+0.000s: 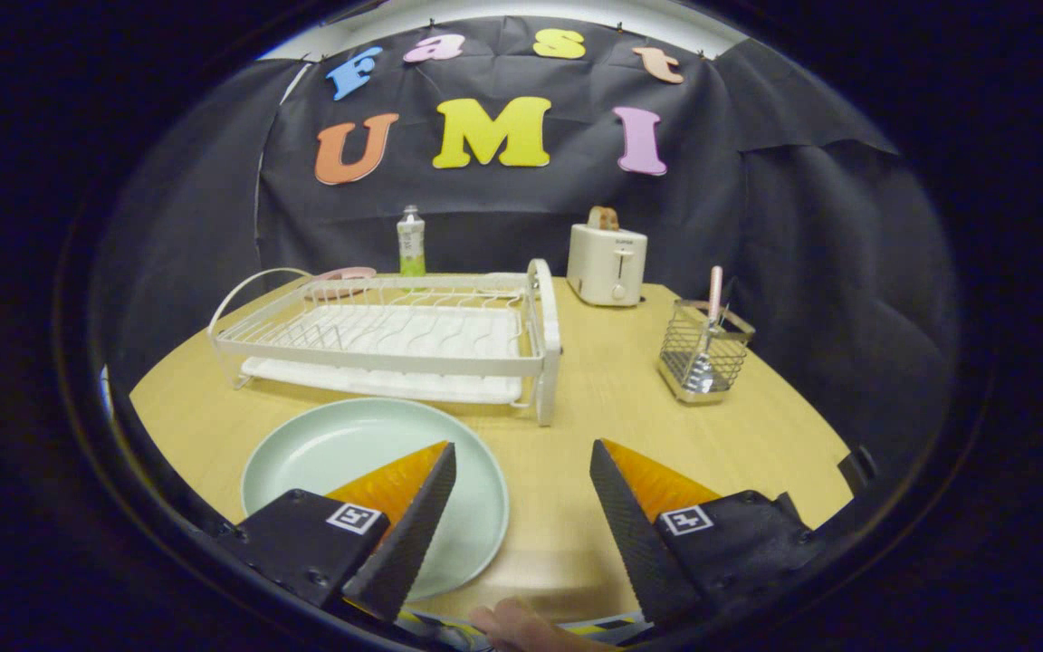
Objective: Take the plate from the dish rack, then take the spoon from the basket and place it into the plate.
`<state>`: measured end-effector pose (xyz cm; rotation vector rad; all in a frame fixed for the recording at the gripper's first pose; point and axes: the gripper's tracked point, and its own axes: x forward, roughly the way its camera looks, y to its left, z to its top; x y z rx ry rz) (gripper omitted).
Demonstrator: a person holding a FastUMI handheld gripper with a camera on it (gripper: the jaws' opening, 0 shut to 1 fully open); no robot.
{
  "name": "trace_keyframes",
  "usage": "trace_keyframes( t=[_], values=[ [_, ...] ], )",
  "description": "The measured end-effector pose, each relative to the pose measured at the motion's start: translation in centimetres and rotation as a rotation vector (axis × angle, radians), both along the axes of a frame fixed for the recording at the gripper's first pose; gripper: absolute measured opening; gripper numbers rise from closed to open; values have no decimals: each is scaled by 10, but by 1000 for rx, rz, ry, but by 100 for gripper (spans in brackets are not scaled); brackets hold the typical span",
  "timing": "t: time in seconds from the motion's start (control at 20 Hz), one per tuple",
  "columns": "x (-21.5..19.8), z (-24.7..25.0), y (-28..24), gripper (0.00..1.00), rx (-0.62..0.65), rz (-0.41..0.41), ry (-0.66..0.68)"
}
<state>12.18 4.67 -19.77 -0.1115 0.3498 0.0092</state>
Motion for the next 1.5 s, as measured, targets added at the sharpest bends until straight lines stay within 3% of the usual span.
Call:
trace_keyframes(
  t=[0.45, 0.65, 0.8, 1.1, 1.15, 1.2, 1.3, 1.4, 1.5],
  values=[
    [77, 76, -80, 100, 10, -160, -160],
    [124, 93, -118, 100, 77, -215, -158],
    [167, 95, -163, 100, 84, -307, -136],
    [236, 89, -196, 97, 222, -294, -13],
    [244, 85, -200, 93, 231, -296, 11],
    [247, 85, -207, 68, 247, -319, 8],
    [249, 92, -200, 18, 304, -282, 3],
    [244, 97, -208, 14, 268, -300, -33],
    [236, 116, -200, 14, 273, -268, -81]
  ],
)
